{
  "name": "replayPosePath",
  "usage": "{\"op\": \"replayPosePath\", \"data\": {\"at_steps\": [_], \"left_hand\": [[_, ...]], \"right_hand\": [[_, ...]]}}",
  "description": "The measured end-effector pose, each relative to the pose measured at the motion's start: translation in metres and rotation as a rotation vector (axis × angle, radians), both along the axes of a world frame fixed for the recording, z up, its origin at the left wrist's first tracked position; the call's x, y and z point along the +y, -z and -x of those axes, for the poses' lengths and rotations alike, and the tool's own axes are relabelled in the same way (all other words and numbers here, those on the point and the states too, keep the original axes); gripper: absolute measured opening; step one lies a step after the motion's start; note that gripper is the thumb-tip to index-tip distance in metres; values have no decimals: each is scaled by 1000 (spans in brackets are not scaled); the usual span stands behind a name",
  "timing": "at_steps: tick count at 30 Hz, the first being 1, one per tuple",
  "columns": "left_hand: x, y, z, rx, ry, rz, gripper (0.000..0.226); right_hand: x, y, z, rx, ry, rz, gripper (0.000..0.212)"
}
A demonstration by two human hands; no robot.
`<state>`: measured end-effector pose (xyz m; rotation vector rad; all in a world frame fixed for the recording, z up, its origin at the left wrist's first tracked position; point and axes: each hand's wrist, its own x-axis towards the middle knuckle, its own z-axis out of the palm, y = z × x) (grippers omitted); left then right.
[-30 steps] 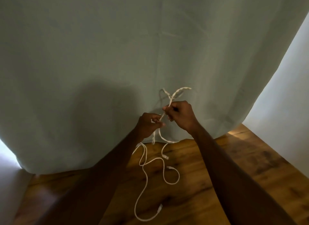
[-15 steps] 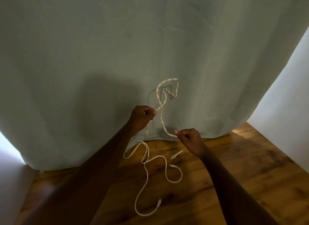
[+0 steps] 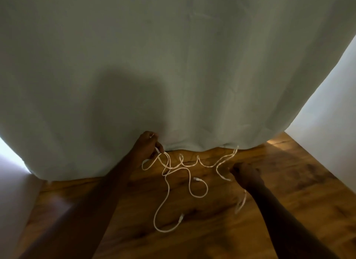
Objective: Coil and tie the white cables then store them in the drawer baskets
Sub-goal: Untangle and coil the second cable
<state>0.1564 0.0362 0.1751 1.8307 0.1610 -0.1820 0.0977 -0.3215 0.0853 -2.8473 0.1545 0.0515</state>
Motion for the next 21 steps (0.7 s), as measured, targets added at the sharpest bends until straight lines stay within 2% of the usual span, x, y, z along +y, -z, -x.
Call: {"op": "replayPosePath", "data": {"at_steps": [3, 5, 9, 12, 13, 15, 16, 19, 20, 21], "left_hand": [[-1, 11, 10, -19, -25, -52, 28], [-4, 16, 17, -33, -33, -33, 36], [-18, 14, 41, -43, 31, 137, 29], [-27, 9, 61, 71, 172, 260, 37], [-29, 6, 68, 146, 225, 323, 40], [-29, 4, 81, 264, 317, 466, 47], [-28, 5, 87, 286, 348, 527, 50], [-25, 9, 103, 291, 403, 654, 55], [-23, 9, 108, 284, 412, 710, 56], [-20, 9, 110, 268, 408, 775, 56]], "right_hand": [[22, 5, -2, -95, -97, -65, 16], [49, -1, -2, -163, -175, -179, 16], [117, -25, 6, -285, -344, -460, 40], [153, -39, 10, -285, -405, -632, 58], [161, -42, 9, -290, -416, -657, 55], [173, -48, 10, -300, -446, -732, 34], [179, -49, 13, -284, -449, -780, 25], [194, -42, 20, -121, -421, -1026, 16], [199, -38, 22, -49, -385, -1044, 15], [205, -35, 22, 12, -316, -974, 26]]}}
